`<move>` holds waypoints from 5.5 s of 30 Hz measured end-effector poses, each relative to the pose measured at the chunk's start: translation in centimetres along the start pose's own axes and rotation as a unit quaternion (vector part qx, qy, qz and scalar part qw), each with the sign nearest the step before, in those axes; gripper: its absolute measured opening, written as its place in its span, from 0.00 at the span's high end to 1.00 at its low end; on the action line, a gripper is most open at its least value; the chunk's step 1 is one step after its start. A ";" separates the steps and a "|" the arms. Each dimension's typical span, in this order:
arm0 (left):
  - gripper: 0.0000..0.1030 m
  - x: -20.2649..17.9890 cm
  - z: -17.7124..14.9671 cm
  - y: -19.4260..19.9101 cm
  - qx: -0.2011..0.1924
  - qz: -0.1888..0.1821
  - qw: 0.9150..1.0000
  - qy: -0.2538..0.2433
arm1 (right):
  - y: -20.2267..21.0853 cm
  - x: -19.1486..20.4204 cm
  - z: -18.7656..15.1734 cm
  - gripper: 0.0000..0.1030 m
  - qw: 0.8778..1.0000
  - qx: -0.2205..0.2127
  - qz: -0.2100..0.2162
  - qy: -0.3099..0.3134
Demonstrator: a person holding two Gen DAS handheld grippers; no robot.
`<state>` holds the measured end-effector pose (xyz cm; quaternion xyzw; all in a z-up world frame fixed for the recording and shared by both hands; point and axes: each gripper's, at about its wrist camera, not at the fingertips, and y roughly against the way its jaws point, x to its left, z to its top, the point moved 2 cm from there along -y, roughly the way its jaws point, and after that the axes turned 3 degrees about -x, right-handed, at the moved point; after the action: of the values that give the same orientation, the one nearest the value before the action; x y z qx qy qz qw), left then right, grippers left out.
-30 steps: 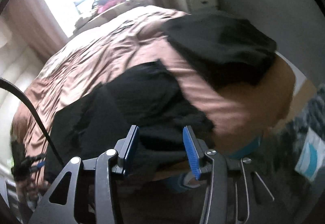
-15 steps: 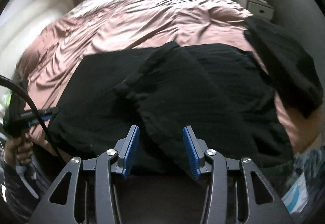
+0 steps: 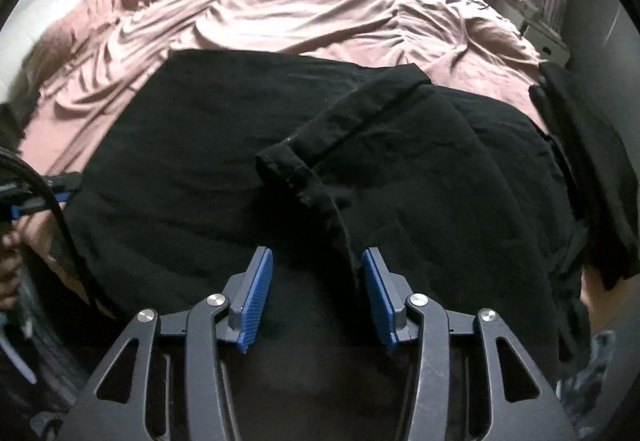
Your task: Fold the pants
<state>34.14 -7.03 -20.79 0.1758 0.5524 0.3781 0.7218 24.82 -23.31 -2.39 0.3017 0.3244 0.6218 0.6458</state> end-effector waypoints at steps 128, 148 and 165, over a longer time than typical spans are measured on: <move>0.73 -6.1 15.2 -11.4 0.020 0.110 0.989 -0.092 | 9.6 -24.9 -15.6 0.95 0.908 -0.094 0.042 -0.407; 0.59 -3.6 8.4 -6.8 0.076 0.068 0.993 -0.053 | 5.3 -22.6 -17.1 0.41 0.862 -0.106 0.200 -0.454; 0.59 -3.0 7.6 -7.8 0.098 0.006 0.995 -0.027 | 2.6 -22.0 -16.7 0.49 0.851 -0.137 0.200 -0.466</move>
<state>43.67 -13.08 -21.56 0.2589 0.5657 0.3219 0.7136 9.61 -45.36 -9.56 0.5232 -0.1706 0.5621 0.6174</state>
